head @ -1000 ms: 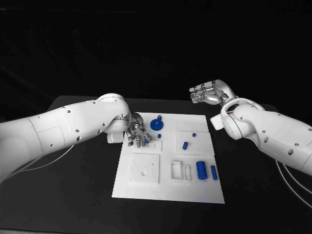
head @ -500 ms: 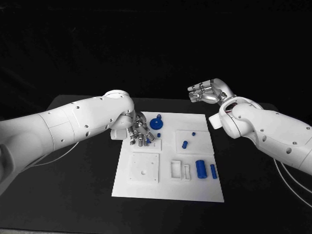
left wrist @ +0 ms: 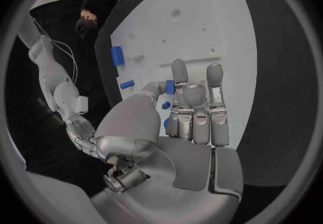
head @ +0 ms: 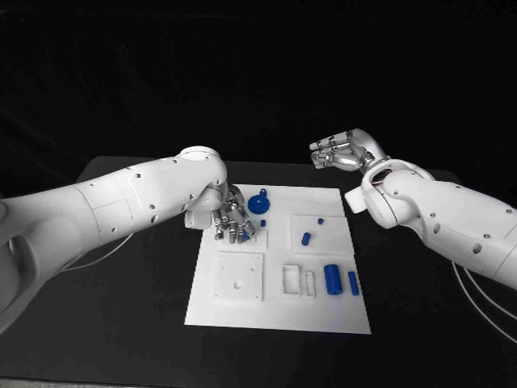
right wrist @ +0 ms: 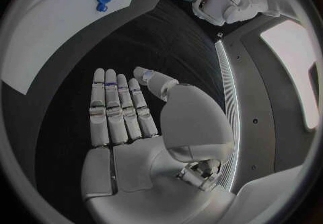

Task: Assemble the parts on the task board

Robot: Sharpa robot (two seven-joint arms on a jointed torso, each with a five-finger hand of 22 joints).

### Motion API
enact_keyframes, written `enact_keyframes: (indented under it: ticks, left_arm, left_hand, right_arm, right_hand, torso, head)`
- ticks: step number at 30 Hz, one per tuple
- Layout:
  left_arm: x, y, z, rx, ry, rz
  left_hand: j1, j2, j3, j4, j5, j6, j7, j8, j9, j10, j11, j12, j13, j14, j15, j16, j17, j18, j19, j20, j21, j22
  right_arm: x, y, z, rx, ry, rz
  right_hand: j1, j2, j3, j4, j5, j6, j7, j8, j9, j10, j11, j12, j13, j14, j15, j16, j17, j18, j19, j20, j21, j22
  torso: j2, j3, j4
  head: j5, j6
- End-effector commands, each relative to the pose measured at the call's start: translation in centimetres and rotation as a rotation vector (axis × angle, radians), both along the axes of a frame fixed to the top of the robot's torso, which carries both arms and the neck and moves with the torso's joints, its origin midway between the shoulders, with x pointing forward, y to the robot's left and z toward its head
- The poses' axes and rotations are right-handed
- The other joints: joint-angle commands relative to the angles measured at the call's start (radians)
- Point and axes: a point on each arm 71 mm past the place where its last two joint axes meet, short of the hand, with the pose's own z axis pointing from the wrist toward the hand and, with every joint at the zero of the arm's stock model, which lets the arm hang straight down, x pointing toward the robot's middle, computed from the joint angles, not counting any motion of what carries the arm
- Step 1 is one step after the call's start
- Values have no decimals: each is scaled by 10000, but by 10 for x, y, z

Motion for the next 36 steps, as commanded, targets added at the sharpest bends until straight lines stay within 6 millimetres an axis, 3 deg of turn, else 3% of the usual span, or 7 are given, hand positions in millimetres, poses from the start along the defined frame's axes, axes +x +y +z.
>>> enact_keyframes:
  ticks: [1, 16, 36]
  left_arm:
    - [-2, -1, 0, 358, 360, -404]
    - [1, 5, -1, 507, 588, -187]
    - [5, 4, 1, 92, 348, 442]
  left_hand:
    - [328, 226, 1436, -1497, -86, 5, -72, -14, 6, 86, 58, 49, 17, -66, 11, 47, -18, -6, -64, -20, 64, 210]
    - [302, 259, 1414, -1542, -105, 40, -80, -37, 36, 65, 53, 134, 55, -81, 9, 101, -31, -10, -80, -23, 96, 207]
    - [230, 333, 1400, -1506, -201, -19, -89, 15, 225, 60, 36, 234, 96, -60, 5, 149, -50, 0, -47, -23, 116, 202]
  right_arm:
    - [-1, 3, 0, -54, -22, 185]
    - [0, 4, 0, -51, -24, 197]
    - [0, 5, 0, -45, -33, 210]
  right_hand:
    - [-3, -91, -10, -16, 57, -59, -9, 5, 9, -85, -19, -31, -15, -74, -6, -34, -14, 119, -62, -21, 30, -13]
    - [-3, -91, -10, -16, 57, -59, -9, 5, 9, -85, -19, -31, -15, -74, -6, -34, -14, 119, -62, -21, 30, -13]
    - [3, -94, -8, -18, 61, -60, -6, 4, 9, -93, -16, -33, -15, -85, -2, -35, -15, 119, -71, -19, 29, -14]
  torso:
    - [-1, -1, 5]
    - [-11, 4, 12]
    - [-7, 10, 10]
  head:
    - [-4, -16]
    - [-5, -69]
    - [-8, -45]
